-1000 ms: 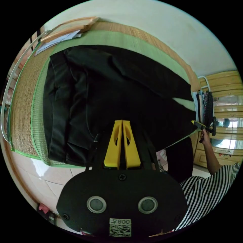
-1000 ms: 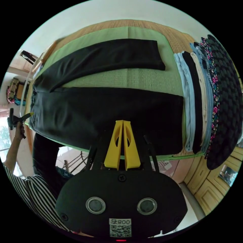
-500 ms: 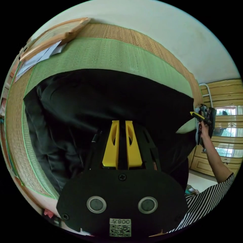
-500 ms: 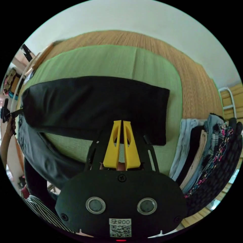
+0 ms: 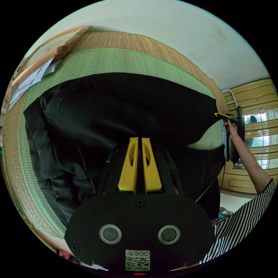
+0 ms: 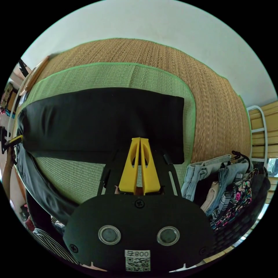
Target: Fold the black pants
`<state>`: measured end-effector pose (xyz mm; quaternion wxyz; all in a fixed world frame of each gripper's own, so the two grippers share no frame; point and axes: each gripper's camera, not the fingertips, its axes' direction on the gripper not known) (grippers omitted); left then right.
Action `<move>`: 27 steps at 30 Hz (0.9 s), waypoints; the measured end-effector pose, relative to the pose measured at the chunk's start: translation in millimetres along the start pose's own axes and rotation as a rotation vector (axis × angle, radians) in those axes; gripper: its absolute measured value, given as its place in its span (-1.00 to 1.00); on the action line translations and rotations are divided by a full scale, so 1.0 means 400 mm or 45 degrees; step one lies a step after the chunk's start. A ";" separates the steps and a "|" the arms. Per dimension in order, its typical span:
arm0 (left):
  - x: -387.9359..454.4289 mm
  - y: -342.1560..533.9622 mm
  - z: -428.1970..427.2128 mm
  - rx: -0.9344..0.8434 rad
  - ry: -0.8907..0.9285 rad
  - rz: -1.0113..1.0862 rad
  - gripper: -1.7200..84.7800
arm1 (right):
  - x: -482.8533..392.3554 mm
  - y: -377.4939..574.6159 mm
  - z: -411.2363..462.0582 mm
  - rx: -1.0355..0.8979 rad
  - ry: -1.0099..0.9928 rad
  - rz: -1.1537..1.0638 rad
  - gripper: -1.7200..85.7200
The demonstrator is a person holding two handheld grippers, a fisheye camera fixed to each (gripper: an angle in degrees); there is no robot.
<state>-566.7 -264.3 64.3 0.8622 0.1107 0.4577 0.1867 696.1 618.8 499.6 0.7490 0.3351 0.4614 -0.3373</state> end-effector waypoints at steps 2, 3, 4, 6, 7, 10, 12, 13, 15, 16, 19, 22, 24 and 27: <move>0.023 0.002 -0.022 -0.031 -0.056 0.049 -0.92 | -0.006 -0.010 -0.002 -0.011 0.030 -0.004 -0.96; 0.029 0.010 -0.036 0.005 -0.074 0.054 -0.93 | -0.007 -0.016 -0.005 -0.022 0.027 -0.007 -0.96; 0.032 0.031 -0.061 0.069 -0.056 0.043 -0.93 | -0.008 -0.018 -0.008 -0.026 0.029 -0.005 -0.96; 0.021 0.068 -0.080 0.124 -0.022 -0.009 -0.94 | -0.006 -0.016 -0.011 -0.027 0.048 0.009 -0.96; 0.012 0.092 -0.073 0.093 -0.074 -0.050 -0.95 | 0.000 -0.013 -0.014 -0.019 0.025 0.033 -0.96; 0.013 0.160 -0.026 -0.018 -0.163 -0.003 -0.95 | 0.010 -0.010 -0.018 -0.019 -0.024 0.081 -0.96; 0.016 0.189 -0.026 -0.081 -0.185 0.021 -0.96 | 0.004 -0.009 -0.021 -0.034 -0.003 0.073 -0.96; 0.022 0.203 -0.026 -0.121 -0.207 0.052 -0.96 | -0.004 -0.007 -0.021 -0.043 0.034 0.053 -0.96; 0.023 0.218 -0.027 -0.163 -0.206 0.068 -0.96 | -0.015 -0.001 -0.022 -0.047 0.064 0.033 -0.96; 0.014 0.223 -0.029 -0.174 -0.186 0.052 -0.96 | -0.016 0.005 -0.023 -0.041 0.061 0.037 -0.96; 0.010 0.233 -0.061 -0.081 -0.181 0.024 -0.96 | -0.008 0.019 -0.031 -0.031 0.022 0.062 -0.96; 0.024 0.237 -0.090 0.013 -0.190 0.010 -0.96 | -0.011 0.040 -0.058 0.033 0.056 0.057 -0.96; 0.010 0.237 -0.098 0.069 -0.247 -0.046 -0.96 | -0.007 0.051 -0.078 0.082 0.019 0.057 -0.96; -0.055 0.216 -0.093 0.127 -0.225 -0.185 -0.96 | 0.017 0.062 -0.065 0.060 -0.054 0.099 -0.96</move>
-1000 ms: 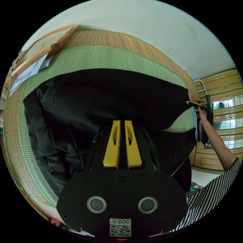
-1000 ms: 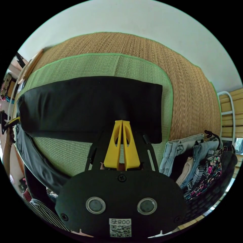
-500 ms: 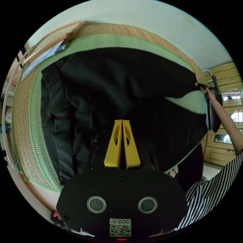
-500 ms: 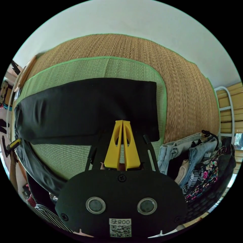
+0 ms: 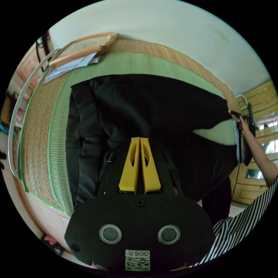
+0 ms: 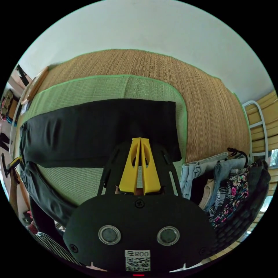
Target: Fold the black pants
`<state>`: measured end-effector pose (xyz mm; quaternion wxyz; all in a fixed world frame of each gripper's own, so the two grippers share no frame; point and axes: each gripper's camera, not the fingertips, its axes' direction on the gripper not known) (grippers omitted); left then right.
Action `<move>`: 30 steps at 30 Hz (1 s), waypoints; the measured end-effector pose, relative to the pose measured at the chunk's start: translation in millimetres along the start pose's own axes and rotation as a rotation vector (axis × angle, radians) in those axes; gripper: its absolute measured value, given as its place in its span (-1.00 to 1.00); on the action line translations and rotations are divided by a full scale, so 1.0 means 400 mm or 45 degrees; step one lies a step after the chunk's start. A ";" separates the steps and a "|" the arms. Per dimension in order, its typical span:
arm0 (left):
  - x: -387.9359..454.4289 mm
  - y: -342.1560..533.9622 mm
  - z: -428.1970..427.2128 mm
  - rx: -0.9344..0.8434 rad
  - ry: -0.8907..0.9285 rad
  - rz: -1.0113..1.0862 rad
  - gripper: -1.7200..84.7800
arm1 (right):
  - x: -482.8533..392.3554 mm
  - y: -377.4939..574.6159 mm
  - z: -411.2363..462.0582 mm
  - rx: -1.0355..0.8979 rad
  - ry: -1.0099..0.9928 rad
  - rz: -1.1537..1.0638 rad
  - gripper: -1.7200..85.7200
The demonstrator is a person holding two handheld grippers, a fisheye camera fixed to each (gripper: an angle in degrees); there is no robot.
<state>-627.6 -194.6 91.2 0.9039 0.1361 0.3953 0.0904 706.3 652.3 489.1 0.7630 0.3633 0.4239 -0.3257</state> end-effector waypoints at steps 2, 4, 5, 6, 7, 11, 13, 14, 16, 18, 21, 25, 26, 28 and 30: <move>-0.040 -0.030 0.052 -0.078 0.008 -0.050 -0.96 | 0.015 0.016 0.036 -0.081 -0.018 0.029 -0.96; -0.057 -0.050 0.056 -0.054 0.032 -0.060 -0.96 | 0.033 0.056 0.026 -0.025 -0.096 0.099 -0.96; -0.056 -0.067 0.061 -0.064 0.008 -0.035 -0.96 | 0.035 0.069 0.025 -0.021 -0.104 0.103 -0.96; -0.054 -0.074 0.063 -0.069 -0.010 -0.018 -0.96 | 0.038 0.097 0.023 -0.006 -0.118 0.108 -0.96; -0.048 -0.085 0.069 -0.076 -0.040 0.016 -0.96 | 0.045 0.122 0.022 0.016 -0.130 0.105 -0.96; -0.053 -0.086 0.080 -0.093 -0.026 0.042 -0.96 | 0.094 0.143 0.020 0.036 -0.199 0.191 -0.96; -0.054 -0.056 0.074 -0.066 0.013 0.024 -0.96 | 0.103 0.142 -0.005 0.079 -0.147 0.201 -0.96; -0.051 -0.029 0.076 -0.063 0.062 0.025 -0.96 | 0.100 0.142 -0.016 0.101 -0.161 0.187 -0.96; -0.043 0.017 0.090 -0.097 0.076 0.036 -0.96 | 0.064 0.145 -0.045 0.147 -0.244 0.105 -0.96; -0.038 0.063 0.120 -0.153 0.034 0.058 -0.96 | 0.007 0.144 -0.046 0.134 -0.257 -0.014 -0.96; -0.060 0.113 0.146 -0.162 0.019 0.087 -0.96 | -0.071 0.129 0.013 0.003 -0.108 -0.154 -0.96; -0.098 0.142 0.169 -0.234 -0.009 0.115 -0.96 | -0.026 0.110 0.040 -0.012 -0.197 -0.028 -0.96; -0.110 0.152 0.167 -0.229 -0.019 0.108 -0.96 | -0.024 0.110 0.038 -0.014 -0.195 -0.025 -0.96; -0.122 0.177 0.142 -0.143 -0.013 0.092 -0.96 | -0.047 0.138 -0.004 0.032 -0.168 -0.084 -0.96; -0.133 0.213 0.135 -0.114 0.024 0.084 -0.96 | -0.073 0.200 -0.045 0.055 -0.219 -0.128 -0.97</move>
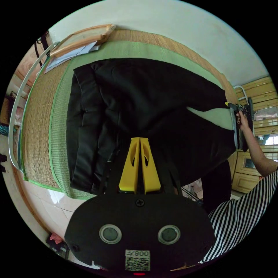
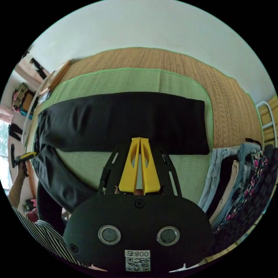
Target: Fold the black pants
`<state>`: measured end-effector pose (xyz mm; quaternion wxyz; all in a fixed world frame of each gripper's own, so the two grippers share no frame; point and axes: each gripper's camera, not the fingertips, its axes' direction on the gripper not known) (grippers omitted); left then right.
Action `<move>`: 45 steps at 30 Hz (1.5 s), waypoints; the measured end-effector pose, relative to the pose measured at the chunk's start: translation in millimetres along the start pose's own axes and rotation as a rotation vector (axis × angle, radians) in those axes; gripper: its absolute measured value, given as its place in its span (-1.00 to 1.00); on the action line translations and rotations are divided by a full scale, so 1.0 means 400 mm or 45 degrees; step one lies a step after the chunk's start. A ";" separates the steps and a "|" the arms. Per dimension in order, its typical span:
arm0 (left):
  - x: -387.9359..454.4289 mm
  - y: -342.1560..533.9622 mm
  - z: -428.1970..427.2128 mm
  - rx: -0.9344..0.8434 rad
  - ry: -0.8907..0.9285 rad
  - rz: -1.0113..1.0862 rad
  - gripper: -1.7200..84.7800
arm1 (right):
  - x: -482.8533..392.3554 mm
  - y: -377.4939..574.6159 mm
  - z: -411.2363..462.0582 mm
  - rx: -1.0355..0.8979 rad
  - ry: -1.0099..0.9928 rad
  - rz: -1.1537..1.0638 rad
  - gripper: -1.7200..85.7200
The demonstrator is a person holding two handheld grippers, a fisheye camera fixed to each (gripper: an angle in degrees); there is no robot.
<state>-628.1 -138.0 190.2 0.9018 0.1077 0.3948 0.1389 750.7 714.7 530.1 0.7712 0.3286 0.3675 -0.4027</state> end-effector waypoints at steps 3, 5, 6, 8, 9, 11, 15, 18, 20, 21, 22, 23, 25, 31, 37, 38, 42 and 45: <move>-0.028 0.067 0.049 -0.051 -0.041 -0.029 -0.96 | -0.036 0.164 -0.033 0.000 0.006 0.037 -0.97; -0.068 0.113 0.108 -0.114 -0.042 -0.082 -0.96 | -0.027 0.263 -0.028 -0.040 0.024 0.122 -0.97; -0.079 0.123 0.126 -0.137 -0.044 -0.087 -0.96 | -0.013 0.315 -0.010 -0.084 0.030 0.186 -0.97; -0.117 0.153 0.165 -0.094 -0.001 -0.078 -0.96 | 0.014 0.359 0.037 -0.174 0.024 0.253 -0.97; -0.127 0.156 0.174 -0.103 0.011 -0.088 -0.96 | 0.028 0.368 0.036 -0.096 -0.006 0.259 -0.97; -0.145 0.163 0.212 -0.151 -0.008 -0.041 -0.96 | 0.063 0.342 0.043 -0.111 -0.081 0.329 -0.97; -0.173 0.183 0.274 -0.166 -0.032 -0.002 -0.96 | 0.086 0.282 0.055 -0.136 -0.072 0.318 -0.97; -0.215 0.201 0.306 -0.085 -0.027 -0.032 -0.96 | 0.060 0.275 0.038 -0.133 -0.011 0.253 -0.97; -0.260 0.212 0.334 -0.026 -0.086 -0.080 -0.96 | 0.034 0.279 0.029 -0.147 -0.007 0.198 -0.97; -0.275 0.214 0.346 -0.022 -0.097 -0.096 -0.96 | 0.017 0.286 0.026 -0.152 -0.025 0.170 -0.97; -0.308 0.217 0.378 -0.030 -0.115 -0.131 -0.96 | 0.004 0.295 0.031 -0.163 -0.020 0.161 -0.97; -0.342 0.221 0.421 -0.056 -0.119 -0.154 -0.96 | 0.001 0.300 0.038 -0.178 -0.016 0.156 -0.97; -0.389 0.230 0.467 -0.037 -0.049 -0.194 -0.96 | 0.003 0.321 0.073 -0.232 0.004 0.161 -0.96; -0.489 0.290 0.575 0.044 -0.051 -0.227 -0.96 | -0.023 0.353 0.026 -0.162 -0.050 0.131 -0.96; -0.608 0.356 0.757 0.040 0.082 -0.281 -0.95 | -0.035 0.403 0.077 -0.251 -0.074 0.136 -0.96; -0.614 0.367 0.776 0.091 0.119 -0.250 -0.95 | -0.035 0.405 0.072 -0.240 -0.089 0.135 -0.96; -0.589 0.359 0.875 0.151 0.287 -0.100 -0.92 | -0.014 0.429 0.033 -0.131 -0.134 0.174 -0.95; -0.518 0.292 0.994 0.135 0.394 0.075 -0.89 | 0.035 0.428 -0.002 -0.011 -0.158 0.223 -0.93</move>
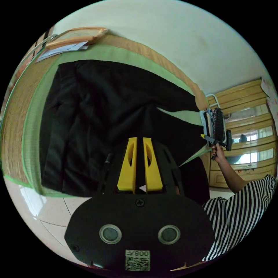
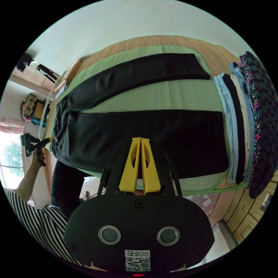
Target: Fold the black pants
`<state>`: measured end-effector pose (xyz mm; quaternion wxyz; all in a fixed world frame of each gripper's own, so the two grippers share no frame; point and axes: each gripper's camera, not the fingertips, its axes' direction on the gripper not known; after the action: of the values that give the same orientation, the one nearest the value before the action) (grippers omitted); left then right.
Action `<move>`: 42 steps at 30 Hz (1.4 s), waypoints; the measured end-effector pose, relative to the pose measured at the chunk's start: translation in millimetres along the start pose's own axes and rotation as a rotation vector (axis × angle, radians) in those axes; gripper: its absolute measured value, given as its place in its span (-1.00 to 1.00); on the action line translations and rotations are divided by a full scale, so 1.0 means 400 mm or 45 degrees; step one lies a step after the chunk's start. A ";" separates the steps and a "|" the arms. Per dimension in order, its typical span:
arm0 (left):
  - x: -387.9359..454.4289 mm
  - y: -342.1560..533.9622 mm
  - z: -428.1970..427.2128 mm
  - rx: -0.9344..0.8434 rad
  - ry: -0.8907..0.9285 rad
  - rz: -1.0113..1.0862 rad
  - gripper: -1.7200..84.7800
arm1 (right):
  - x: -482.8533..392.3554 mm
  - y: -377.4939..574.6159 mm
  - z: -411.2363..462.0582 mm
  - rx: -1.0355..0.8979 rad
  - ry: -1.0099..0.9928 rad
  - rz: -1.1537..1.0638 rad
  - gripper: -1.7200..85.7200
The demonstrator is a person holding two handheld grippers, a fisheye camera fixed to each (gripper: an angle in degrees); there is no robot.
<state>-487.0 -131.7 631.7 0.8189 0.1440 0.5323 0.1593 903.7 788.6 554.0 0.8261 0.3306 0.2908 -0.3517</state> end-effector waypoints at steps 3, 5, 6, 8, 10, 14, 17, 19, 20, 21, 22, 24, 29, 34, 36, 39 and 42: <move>0.053 -0.100 0.154 -0.026 0.110 0.171 -0.85 | 0.060 -0.046 -0.031 0.090 0.023 0.046 -0.89; 0.118 -0.199 0.287 -0.054 0.147 0.323 -0.83 | 0.104 -0.087 -0.047 0.139 0.046 0.078 -0.85; 0.136 -0.225 0.321 -0.060 0.149 0.363 -0.83 | 0.133 -0.117 -0.058 0.182 0.064 0.097 -0.84; 0.212 -0.330 0.471 -0.103 0.136 0.513 -0.81 | 0.177 -0.167 -0.068 0.227 0.114 0.127 -0.81; 0.266 -0.401 0.588 -0.131 0.110 0.611 -0.81 | 0.236 -0.239 -0.064 0.256 0.162 0.153 -0.77; 0.360 -0.539 0.870 -0.188 0.085 0.736 -0.79 | 0.308 -0.335 -0.034 0.262 0.233 0.161 -0.75; 0.408 -0.602 1.056 -0.214 -0.005 0.816 -0.78 | 0.353 -0.392 0.015 0.218 0.309 0.150 -0.75; 0.429 -0.627 1.157 -0.233 -0.032 0.851 -0.78 | 0.384 -0.417 0.065 0.163 0.309 0.131 -0.75; 0.441 -0.637 1.217 -0.234 -0.048 0.868 -0.77 | 0.390 -0.419 0.076 0.152 0.298 0.125 -0.76; 0.445 -0.641 1.247 -0.238 -0.057 0.877 -0.77 | 0.402 -0.421 0.094 0.140 0.276 0.120 -0.77; 0.453 -0.645 1.307 -0.254 -0.087 0.898 -0.77 | 0.411 -0.416 0.099 0.172 0.249 0.131 -0.77; 0.456 -0.637 1.399 -0.308 -0.164 0.939 -0.78 | 0.418 -0.408 0.105 0.206 0.222 0.138 -0.78; 0.429 -0.561 1.536 -0.339 -0.269 1.044 -0.87 | 0.409 -0.397 0.109 0.227 0.204 0.095 -0.84; 0.440 -0.491 1.461 -0.138 -0.172 1.146 -0.89 | 0.380 -0.345 -0.049 0.406 0.145 0.024 -0.87; 0.443 -0.500 1.489 -0.166 -0.175 1.128 -0.88 | 0.384 -0.360 -0.065 0.409 0.170 0.036 -0.86; 0.428 -0.521 1.564 -0.248 -0.265 1.034 -0.85 | 0.409 -0.405 -0.015 0.276 0.305 0.134 -0.90; 0.402 -0.502 1.546 -0.216 -0.074 0.970 -0.79 | 0.397 -0.377 -0.012 0.258 0.361 0.107 -0.87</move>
<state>163.6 -288.3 659.8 0.7249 0.2676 0.4023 0.4910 878.7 650.0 386.2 0.7533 0.4702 0.3534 -0.2943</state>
